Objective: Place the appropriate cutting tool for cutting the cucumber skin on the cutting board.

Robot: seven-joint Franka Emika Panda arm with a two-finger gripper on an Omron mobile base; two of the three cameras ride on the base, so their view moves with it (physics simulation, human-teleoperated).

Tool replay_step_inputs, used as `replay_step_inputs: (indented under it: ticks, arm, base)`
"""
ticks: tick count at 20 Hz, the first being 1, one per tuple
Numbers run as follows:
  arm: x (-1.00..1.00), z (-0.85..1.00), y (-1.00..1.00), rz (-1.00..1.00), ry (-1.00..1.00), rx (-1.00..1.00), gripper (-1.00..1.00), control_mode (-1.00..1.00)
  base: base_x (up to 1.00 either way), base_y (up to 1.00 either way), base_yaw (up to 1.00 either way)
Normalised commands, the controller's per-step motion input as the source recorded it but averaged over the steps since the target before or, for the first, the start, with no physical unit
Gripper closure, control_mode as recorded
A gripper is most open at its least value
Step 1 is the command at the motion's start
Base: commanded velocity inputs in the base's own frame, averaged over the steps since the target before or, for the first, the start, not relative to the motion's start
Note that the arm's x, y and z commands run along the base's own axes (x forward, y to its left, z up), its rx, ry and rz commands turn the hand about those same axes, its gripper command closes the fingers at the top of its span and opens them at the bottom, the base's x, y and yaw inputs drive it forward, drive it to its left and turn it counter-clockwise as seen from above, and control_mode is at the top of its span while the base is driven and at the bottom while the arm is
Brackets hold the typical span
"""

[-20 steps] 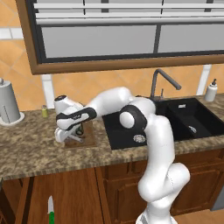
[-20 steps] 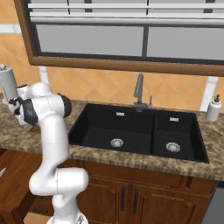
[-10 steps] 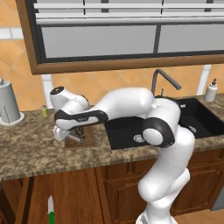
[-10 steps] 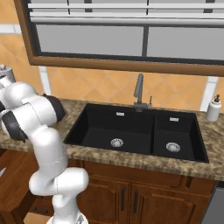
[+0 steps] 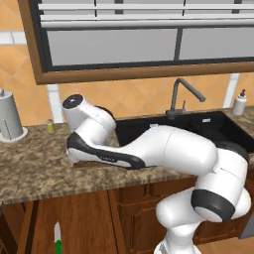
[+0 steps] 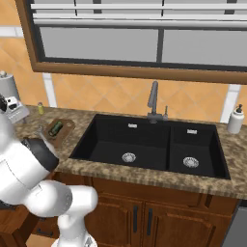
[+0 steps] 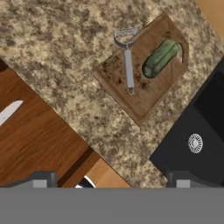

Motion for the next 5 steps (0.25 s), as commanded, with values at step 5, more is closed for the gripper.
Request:
replay_step_inputs:
  ticks: [5]
  arm:
    - [0.01,0.46,-0.87,-0.04,0.05,0.04,-1.00,-1.00]
  base:
    - [0.00,0.00,0.00]
